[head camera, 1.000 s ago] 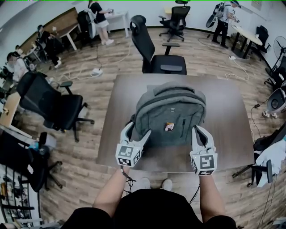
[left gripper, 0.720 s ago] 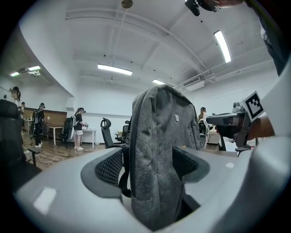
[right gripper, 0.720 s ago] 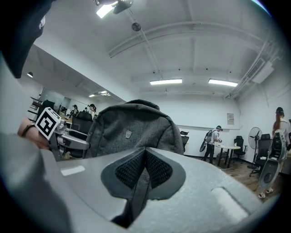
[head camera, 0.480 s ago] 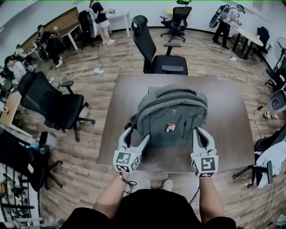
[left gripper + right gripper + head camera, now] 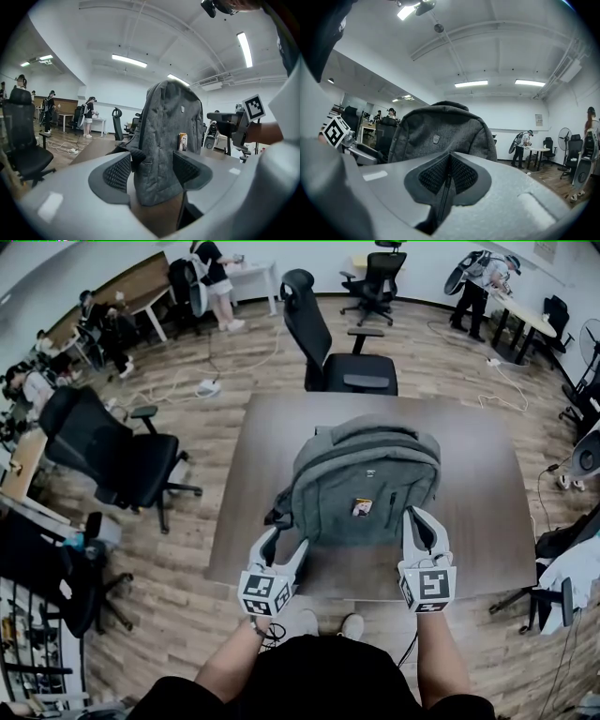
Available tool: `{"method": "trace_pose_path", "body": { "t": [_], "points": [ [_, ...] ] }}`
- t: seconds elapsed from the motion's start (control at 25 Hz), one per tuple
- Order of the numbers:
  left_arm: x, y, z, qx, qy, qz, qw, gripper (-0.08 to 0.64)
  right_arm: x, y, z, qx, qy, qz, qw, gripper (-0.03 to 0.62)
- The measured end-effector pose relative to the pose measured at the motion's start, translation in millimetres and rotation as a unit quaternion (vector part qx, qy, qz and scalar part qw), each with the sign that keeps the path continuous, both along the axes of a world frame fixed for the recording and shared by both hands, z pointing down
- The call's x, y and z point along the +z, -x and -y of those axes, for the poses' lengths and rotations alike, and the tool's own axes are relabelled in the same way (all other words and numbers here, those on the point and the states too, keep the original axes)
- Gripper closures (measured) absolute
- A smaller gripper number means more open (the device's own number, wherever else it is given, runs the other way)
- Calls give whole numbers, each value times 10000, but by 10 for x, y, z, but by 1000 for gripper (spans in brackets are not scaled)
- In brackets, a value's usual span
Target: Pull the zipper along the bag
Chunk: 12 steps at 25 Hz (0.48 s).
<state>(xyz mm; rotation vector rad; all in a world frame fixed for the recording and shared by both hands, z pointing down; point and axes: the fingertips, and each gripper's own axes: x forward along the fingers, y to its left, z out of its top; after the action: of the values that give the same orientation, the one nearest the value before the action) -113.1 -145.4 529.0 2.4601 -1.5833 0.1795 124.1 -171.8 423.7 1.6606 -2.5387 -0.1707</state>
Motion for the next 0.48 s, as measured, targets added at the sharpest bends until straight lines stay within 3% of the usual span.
{"method": "trace_pose_path", "body": {
  "t": [0.24, 0.48],
  "points": [
    [343, 197, -170, -175, 497, 135, 9985, 350, 39, -21, -42, 28, 46, -55, 10000, 589],
    [252, 439, -218, -640, 314, 402, 9966, 505, 77, 4, -82, 11, 78, -100, 9999, 589]
  ]
}}
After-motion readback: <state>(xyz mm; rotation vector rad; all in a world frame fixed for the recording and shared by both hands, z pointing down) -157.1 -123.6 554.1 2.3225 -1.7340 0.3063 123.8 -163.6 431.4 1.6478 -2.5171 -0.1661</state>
